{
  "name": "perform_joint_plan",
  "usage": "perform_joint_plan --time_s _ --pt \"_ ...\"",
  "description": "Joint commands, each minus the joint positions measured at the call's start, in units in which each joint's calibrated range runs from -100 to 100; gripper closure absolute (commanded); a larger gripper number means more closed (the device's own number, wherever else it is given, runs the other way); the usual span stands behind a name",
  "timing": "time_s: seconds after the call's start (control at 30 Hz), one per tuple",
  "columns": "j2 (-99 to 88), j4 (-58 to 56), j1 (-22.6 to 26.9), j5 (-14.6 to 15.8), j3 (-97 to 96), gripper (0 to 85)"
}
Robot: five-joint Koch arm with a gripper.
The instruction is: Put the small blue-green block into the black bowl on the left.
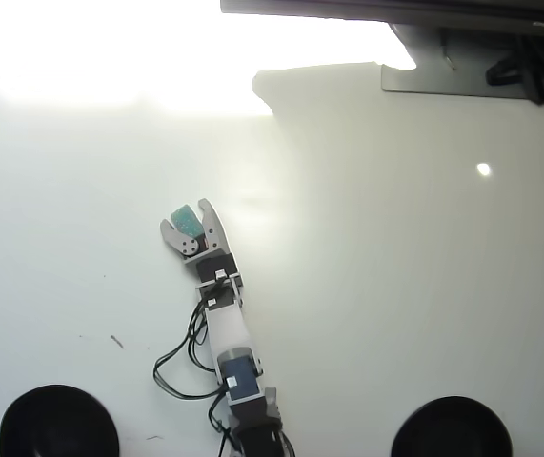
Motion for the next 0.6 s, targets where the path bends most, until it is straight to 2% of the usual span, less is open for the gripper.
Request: perform_joint_plan --time_s 0.0,0.33,0.5,0.57 --pt "0.52 3.16 0.00 -0.15 3.10 48.0" --pt "1.70 3.32 0.15 0.05 2.92 61.4" --pt "1.38 3.16 0.15 0.98 2.64 73.5" --pt "0.73 3.16 0.24 1.32 2.55 74.8"
